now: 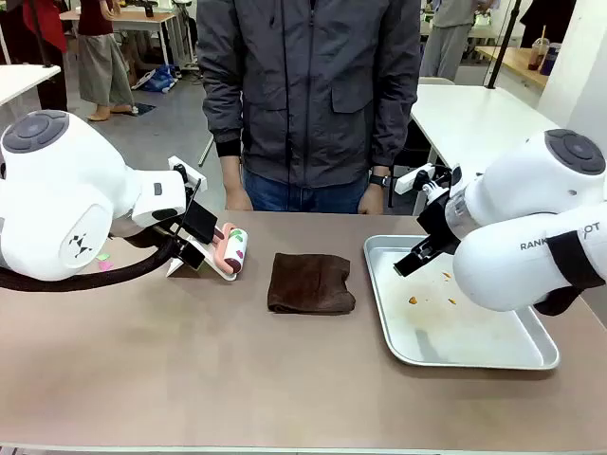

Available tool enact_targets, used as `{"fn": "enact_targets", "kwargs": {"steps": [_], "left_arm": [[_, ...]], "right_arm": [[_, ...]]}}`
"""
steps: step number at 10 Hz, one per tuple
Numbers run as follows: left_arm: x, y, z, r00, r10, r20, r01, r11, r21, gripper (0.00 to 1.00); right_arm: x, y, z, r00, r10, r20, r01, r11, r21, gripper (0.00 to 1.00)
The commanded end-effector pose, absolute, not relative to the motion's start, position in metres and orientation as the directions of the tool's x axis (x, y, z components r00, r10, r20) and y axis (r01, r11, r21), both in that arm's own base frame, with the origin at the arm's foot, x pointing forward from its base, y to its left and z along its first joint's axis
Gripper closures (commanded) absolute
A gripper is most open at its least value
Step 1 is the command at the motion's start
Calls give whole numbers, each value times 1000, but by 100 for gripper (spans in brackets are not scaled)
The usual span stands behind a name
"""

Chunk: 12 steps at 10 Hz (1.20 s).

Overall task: Clean the surface of the table.
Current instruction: Hold the Lint Roller with your left hand and the towel with your right hand.

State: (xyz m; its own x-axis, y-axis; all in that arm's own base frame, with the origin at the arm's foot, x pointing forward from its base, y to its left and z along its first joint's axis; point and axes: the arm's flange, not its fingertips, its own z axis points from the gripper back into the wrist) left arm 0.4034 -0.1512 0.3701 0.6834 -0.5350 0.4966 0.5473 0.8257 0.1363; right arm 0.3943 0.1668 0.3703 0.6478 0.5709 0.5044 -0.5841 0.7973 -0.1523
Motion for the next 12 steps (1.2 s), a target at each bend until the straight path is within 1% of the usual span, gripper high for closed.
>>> {"fn": "enact_targets", "kwargs": {"steps": [1,12], "left_arm": [[403,-151,370,683,-535,497,547,826,136,0],[403,-151,370,683,-535,497,547,826,136,0]], "right_arm": [[394,167,370,648,571,505,-584,797,-152,0],[394,167,370,648,571,505,-584,797,-152,0]]}}
